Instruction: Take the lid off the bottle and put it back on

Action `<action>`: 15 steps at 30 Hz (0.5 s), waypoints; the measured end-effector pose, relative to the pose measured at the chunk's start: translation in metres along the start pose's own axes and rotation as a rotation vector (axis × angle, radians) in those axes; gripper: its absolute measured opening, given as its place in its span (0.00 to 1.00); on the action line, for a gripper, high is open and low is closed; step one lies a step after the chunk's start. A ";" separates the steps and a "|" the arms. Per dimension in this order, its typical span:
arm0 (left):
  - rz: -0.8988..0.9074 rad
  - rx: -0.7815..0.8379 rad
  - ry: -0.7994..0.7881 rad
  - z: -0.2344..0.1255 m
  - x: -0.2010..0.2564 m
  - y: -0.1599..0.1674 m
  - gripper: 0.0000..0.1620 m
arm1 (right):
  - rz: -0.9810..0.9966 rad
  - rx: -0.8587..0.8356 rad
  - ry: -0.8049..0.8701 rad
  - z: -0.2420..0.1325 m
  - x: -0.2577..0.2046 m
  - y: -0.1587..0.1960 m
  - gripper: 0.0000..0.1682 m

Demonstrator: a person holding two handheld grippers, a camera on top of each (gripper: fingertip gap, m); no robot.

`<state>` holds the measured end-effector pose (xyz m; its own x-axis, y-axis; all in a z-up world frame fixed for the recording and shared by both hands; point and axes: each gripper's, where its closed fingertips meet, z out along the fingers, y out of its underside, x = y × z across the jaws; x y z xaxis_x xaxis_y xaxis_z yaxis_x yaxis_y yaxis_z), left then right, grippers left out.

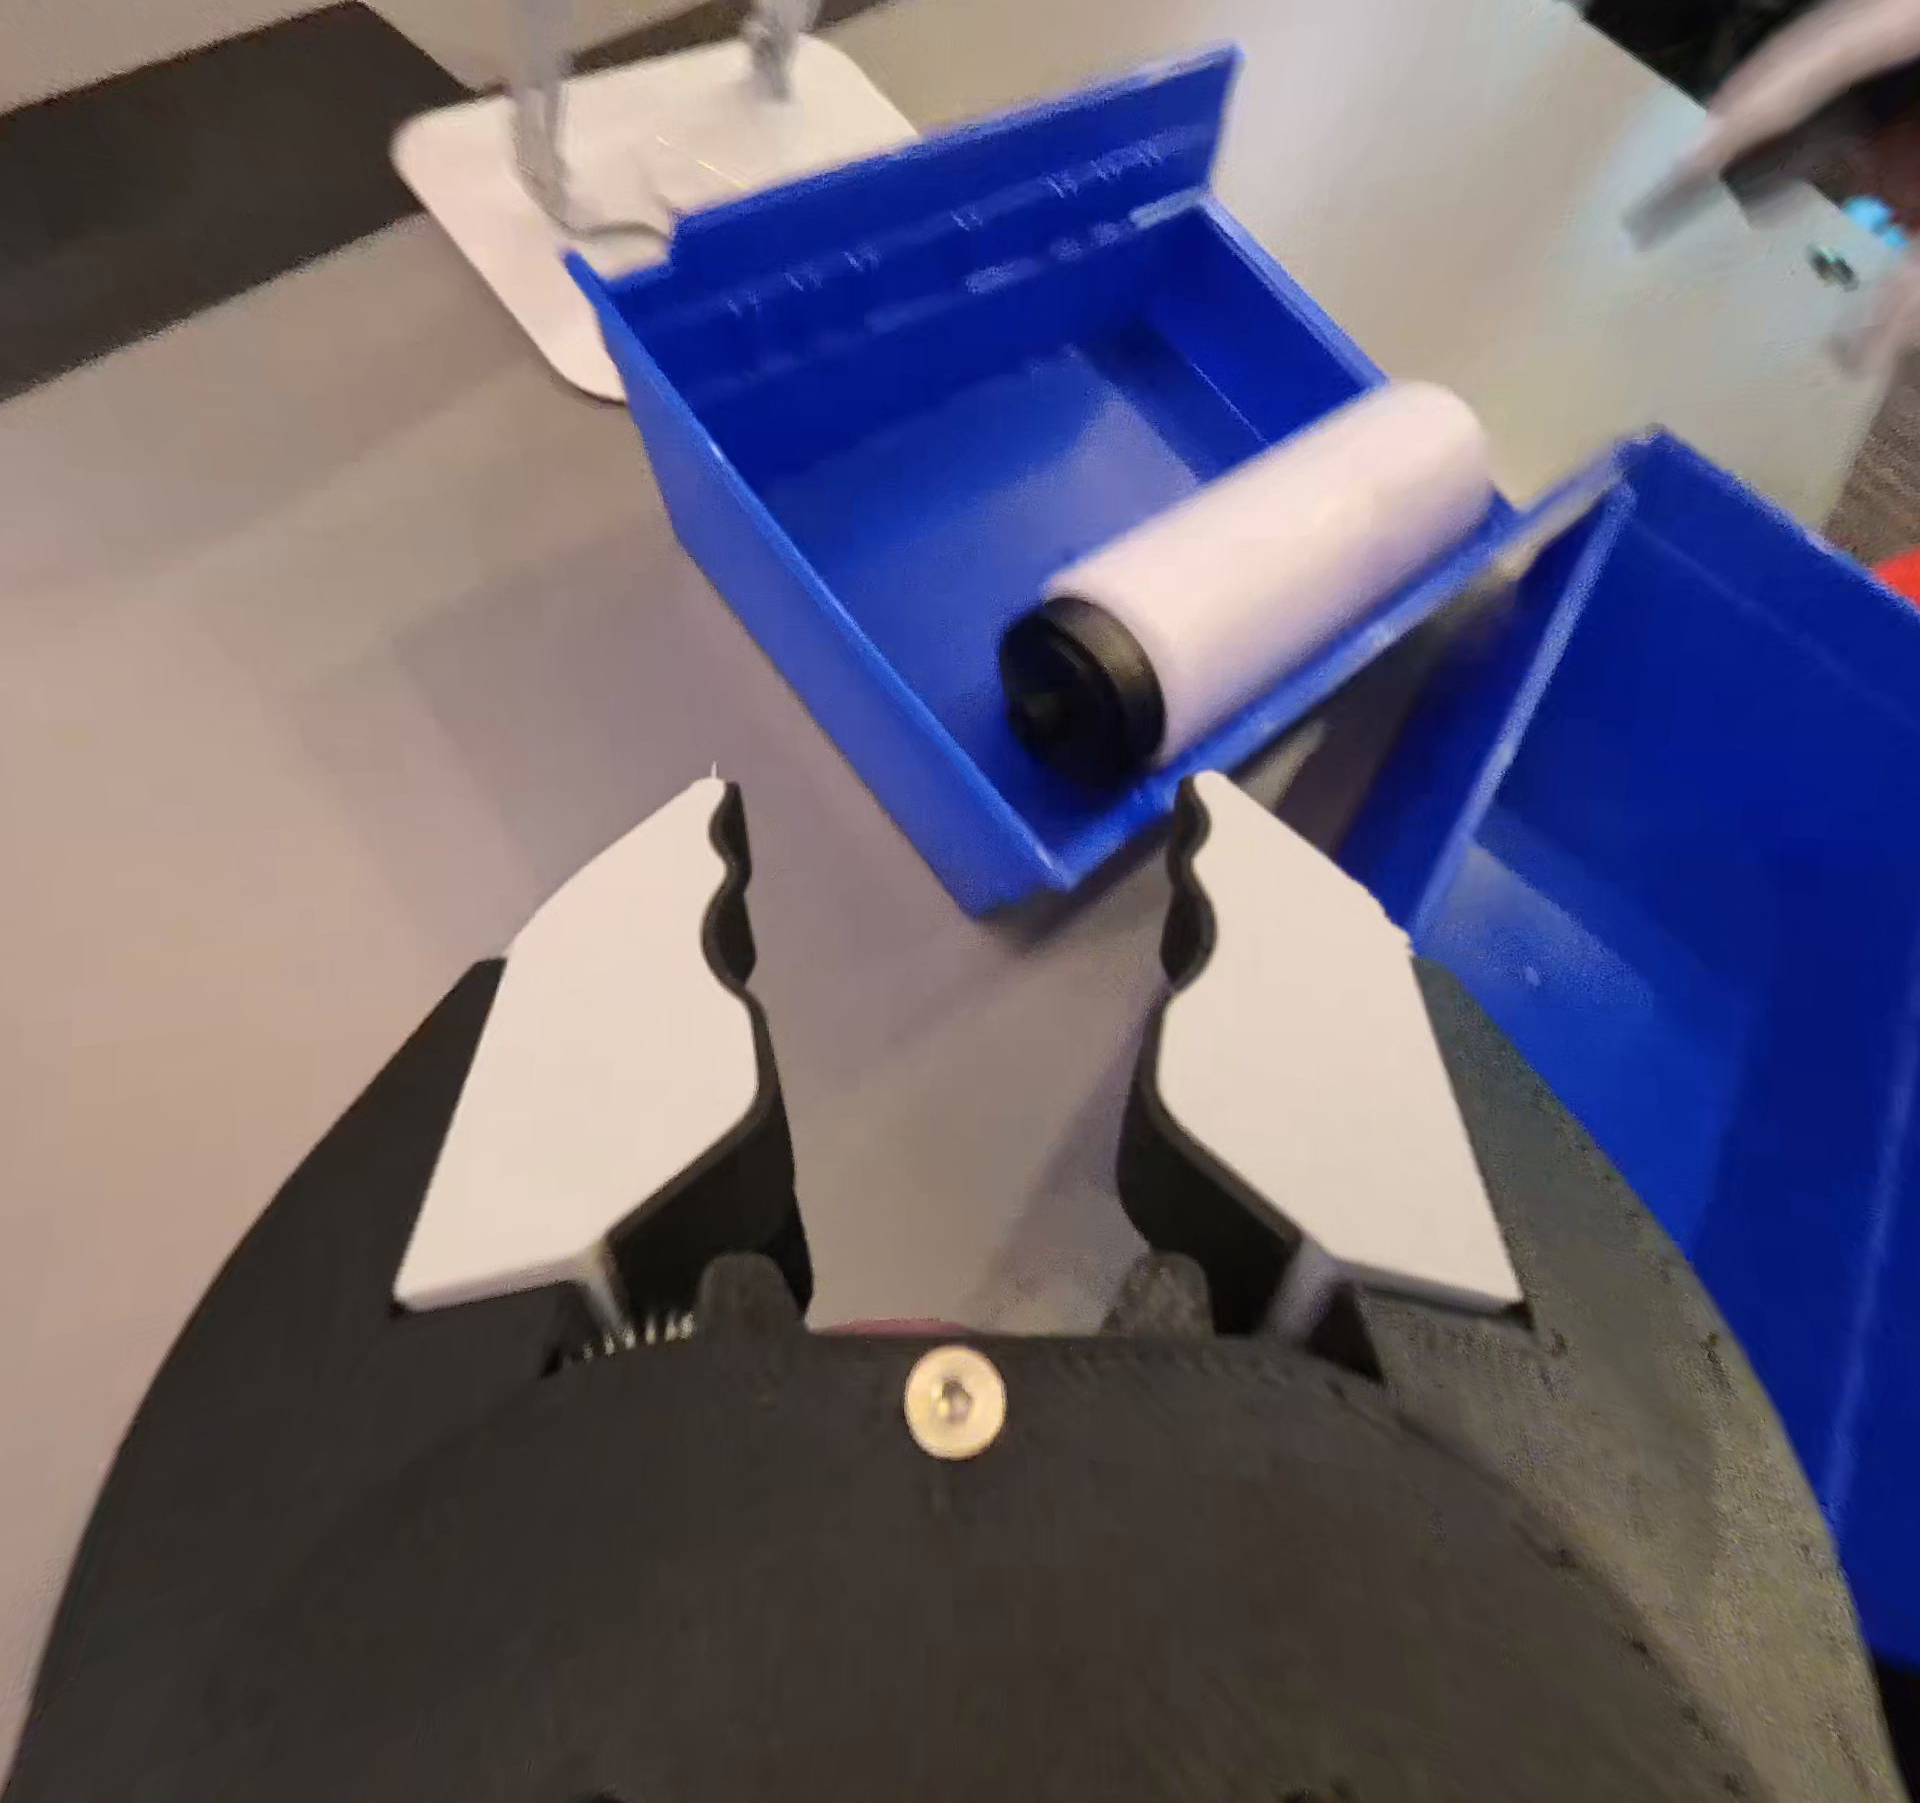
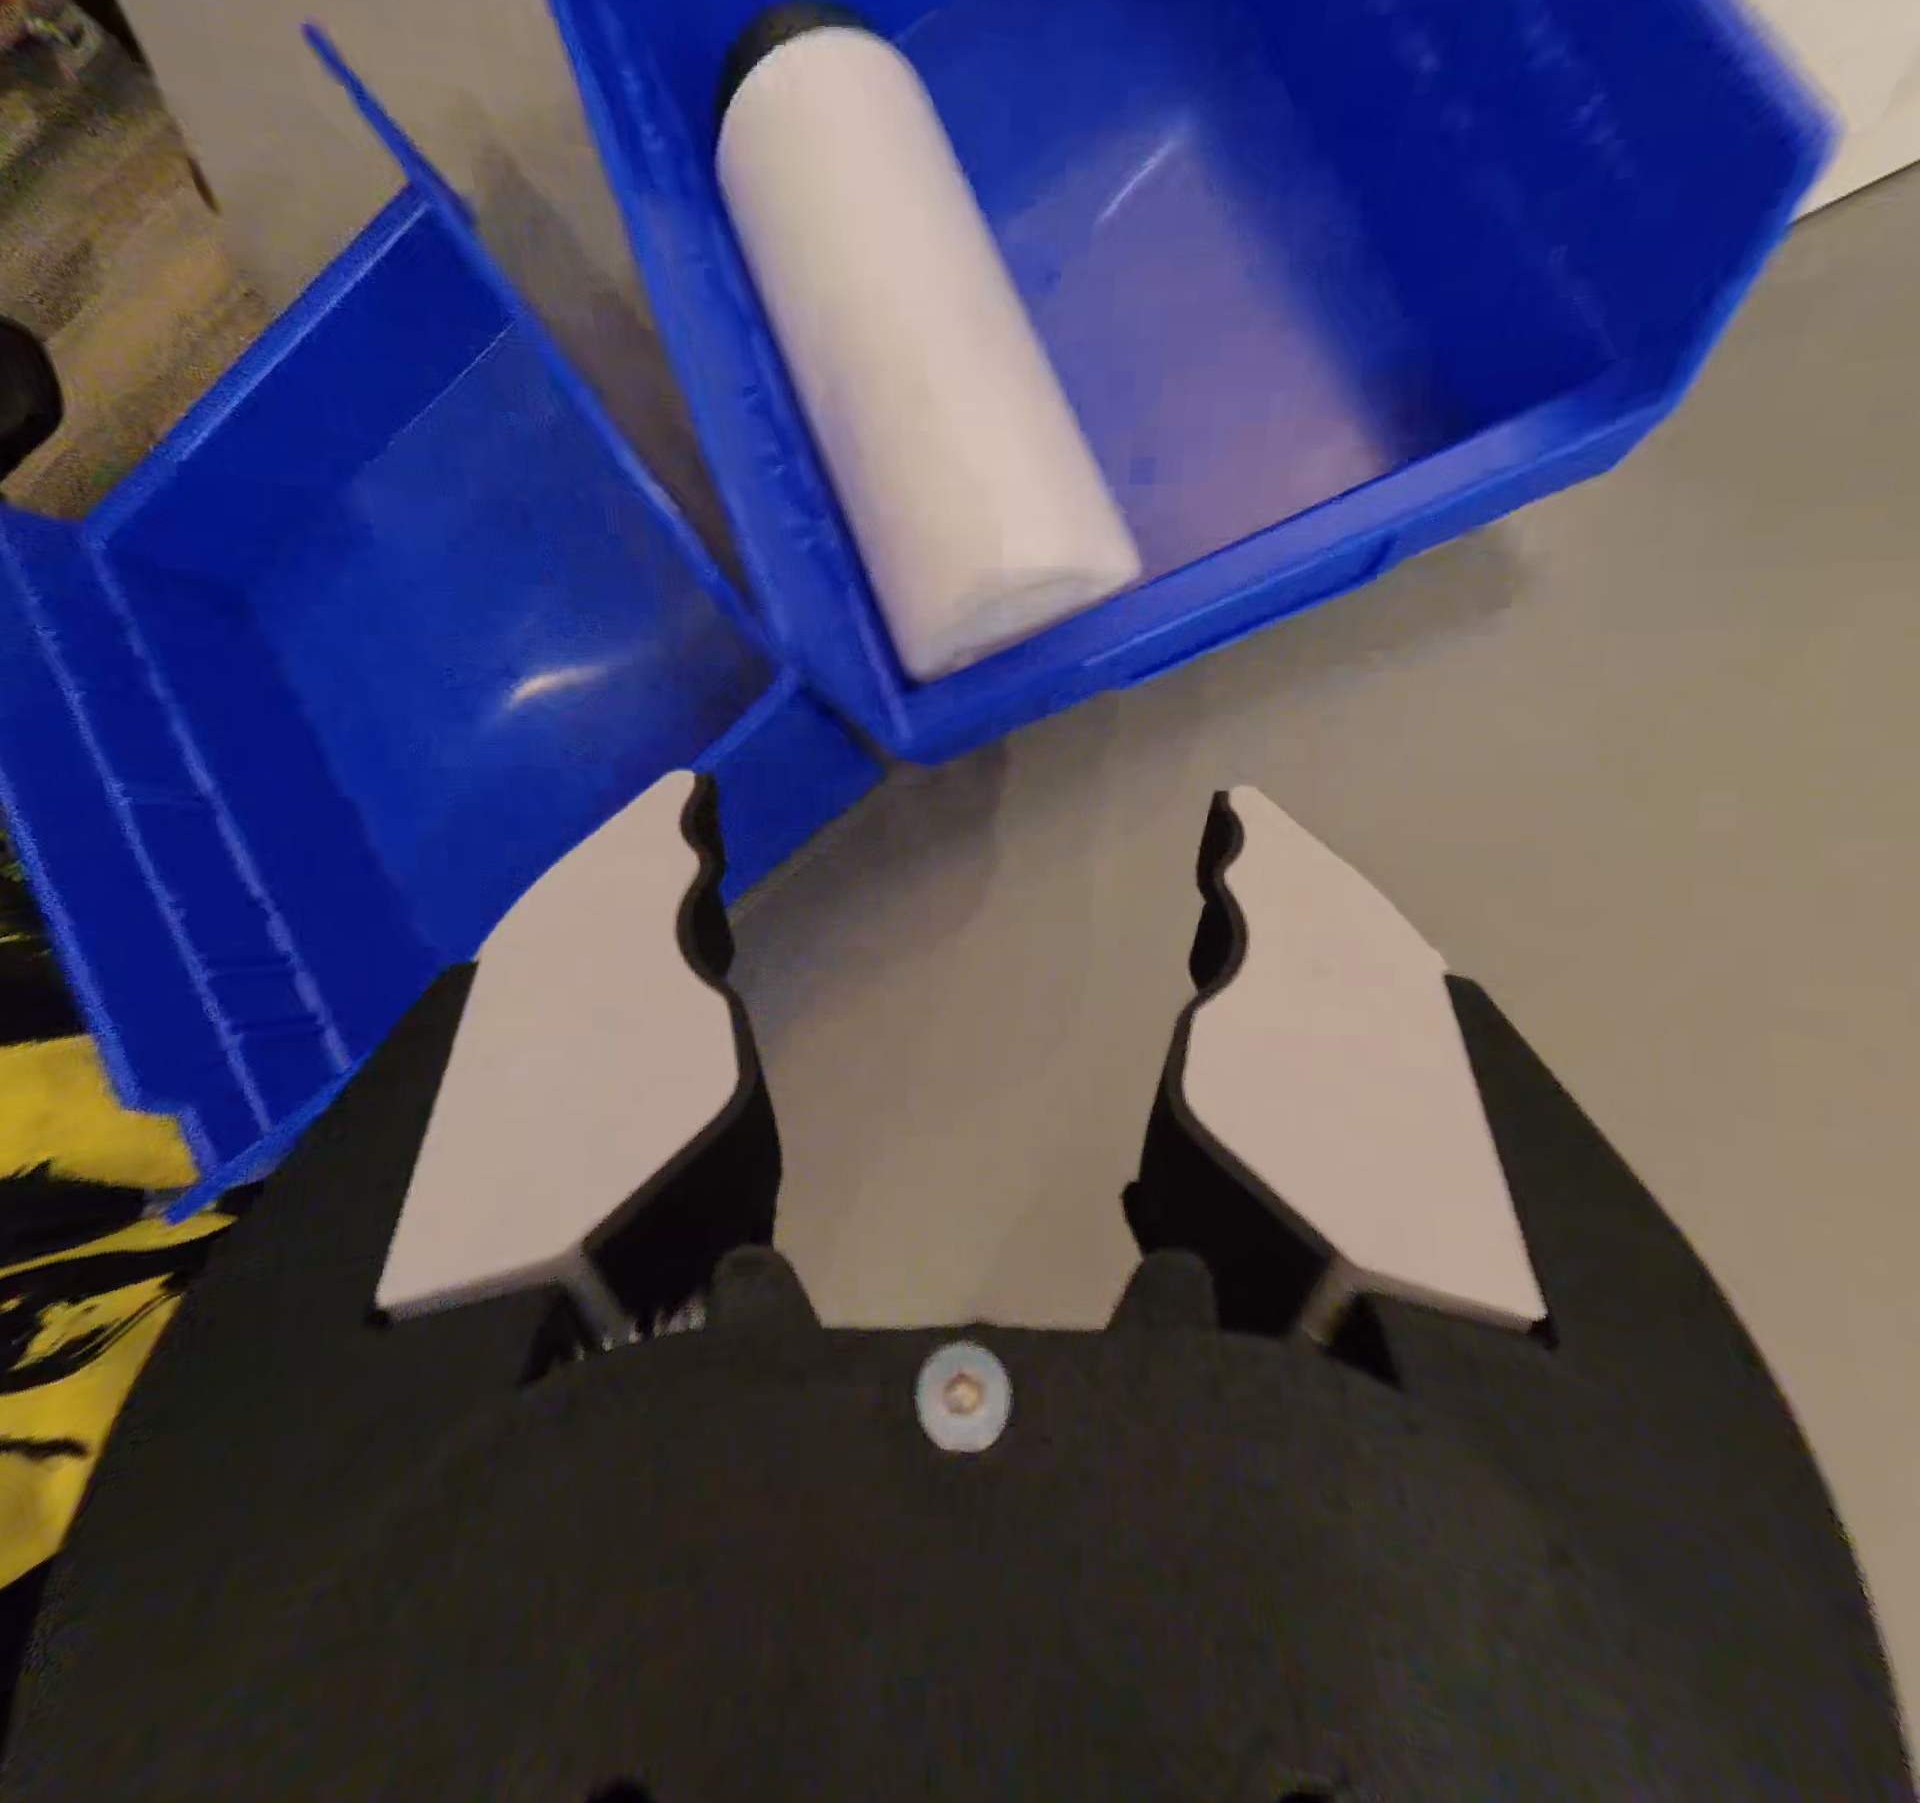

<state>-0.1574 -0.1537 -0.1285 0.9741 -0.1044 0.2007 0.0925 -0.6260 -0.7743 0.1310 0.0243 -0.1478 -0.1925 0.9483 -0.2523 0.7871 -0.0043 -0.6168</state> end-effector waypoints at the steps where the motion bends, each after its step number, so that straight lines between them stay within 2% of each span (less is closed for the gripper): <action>1: -0.010 -0.005 -0.007 0.009 -0.002 -0.011 0.48 | 0.007 -0.030 -0.016 0.003 -0.017 0.011 0.53; 4: -0.012 -0.071 -0.069 0.046 -0.013 -0.029 0.47 | 0.056 -0.066 -0.077 0.017 -0.057 0.031 0.58; 7: -0.001 -0.232 -0.097 0.084 -0.021 -0.019 0.48 | 0.081 -0.120 -0.089 0.036 -0.075 0.047 0.57; 9: -0.010 -0.306 -0.129 0.097 -0.033 -0.011 0.40 | 0.061 -0.191 -0.080 0.047 -0.078 0.058 0.55; 12: -0.008 -0.380 -0.094 0.108 -0.034 0.002 0.29 | 0.077 -0.214 -0.177 0.058 -0.090 0.058 0.34; 13: 0.017 -0.399 -0.121 0.108 -0.038 0.005 0.29 | 0.087 -0.221 -0.223 0.059 -0.095 0.056 0.26; 15: 0.040 -0.421 -0.162 0.107 -0.047 0.007 0.26 | 0.064 -0.252 -0.229 0.058 -0.094 0.058 0.24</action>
<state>-0.1808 -0.0710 -0.2079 0.9980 -0.0332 0.0534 -0.0049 -0.8872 -0.4614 0.1607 -0.0838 -0.2024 -0.2424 0.8529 -0.4624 0.9161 0.0443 -0.3985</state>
